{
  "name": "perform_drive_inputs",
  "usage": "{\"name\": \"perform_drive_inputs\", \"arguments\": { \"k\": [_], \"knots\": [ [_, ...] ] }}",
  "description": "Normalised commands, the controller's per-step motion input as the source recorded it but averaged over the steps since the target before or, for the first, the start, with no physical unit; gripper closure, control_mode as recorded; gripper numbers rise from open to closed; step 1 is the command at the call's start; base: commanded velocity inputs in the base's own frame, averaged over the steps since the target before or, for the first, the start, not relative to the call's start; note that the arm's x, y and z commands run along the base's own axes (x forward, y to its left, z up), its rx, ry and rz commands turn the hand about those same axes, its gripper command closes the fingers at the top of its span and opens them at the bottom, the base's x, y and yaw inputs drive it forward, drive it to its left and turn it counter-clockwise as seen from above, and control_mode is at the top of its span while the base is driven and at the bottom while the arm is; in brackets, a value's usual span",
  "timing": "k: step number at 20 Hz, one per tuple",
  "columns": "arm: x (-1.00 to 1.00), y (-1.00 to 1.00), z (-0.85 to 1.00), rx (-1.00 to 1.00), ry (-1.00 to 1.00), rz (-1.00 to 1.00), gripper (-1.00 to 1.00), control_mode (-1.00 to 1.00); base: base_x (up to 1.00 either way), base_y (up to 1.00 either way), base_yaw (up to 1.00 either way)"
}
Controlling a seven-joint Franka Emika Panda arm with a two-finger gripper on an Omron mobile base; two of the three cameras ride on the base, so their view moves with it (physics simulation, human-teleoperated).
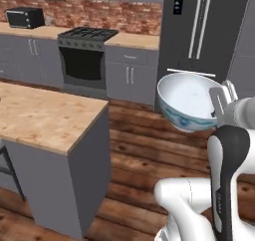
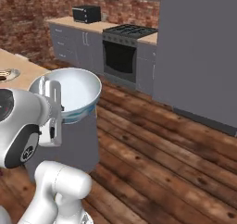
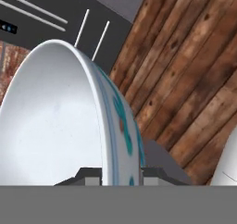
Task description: Take the smaller bowl and place it next to the appetizer plate on the dining counter , and place the larger bowl next to the plate with cooked food.
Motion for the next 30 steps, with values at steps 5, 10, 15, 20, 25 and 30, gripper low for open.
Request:
{"name": "perform_drive_inputs", "arguments": {
  "k": [5, 10, 15, 20, 25, 30],
  "knots": [
    [0.0, 0.0, 0.0, 0.0, 0.0, 0.0, 1.0, 1.0, 0.45, 0.9, 0.34],
    [0.0, 0.0, 0.0, 0.0, 0.0, 0.0, 1.0, 1.0, 0.82, 0.95, 0.16],
    [0.0, 0.0, 0.0, 0.0, 0.0, 0.0, 1.0, 1.0, 0.22, 0.85, 0.14],
    [0.0, 0.0, 0.0, 0.0, 0.0, 0.0, 1.0, 1.0, 0.05, 0.93, 0.08],
    [0.0, 0.0, 0.0, 0.0, 0.0, 0.0, 1.0, 1.0, 0.58, 0.59, 0.02],
    [0.0, 0.0, 0.0, 0.0, 0.0, 0.0, 1.0, 1.0, 0.55, 0.26, 0.0]
  ]
}}
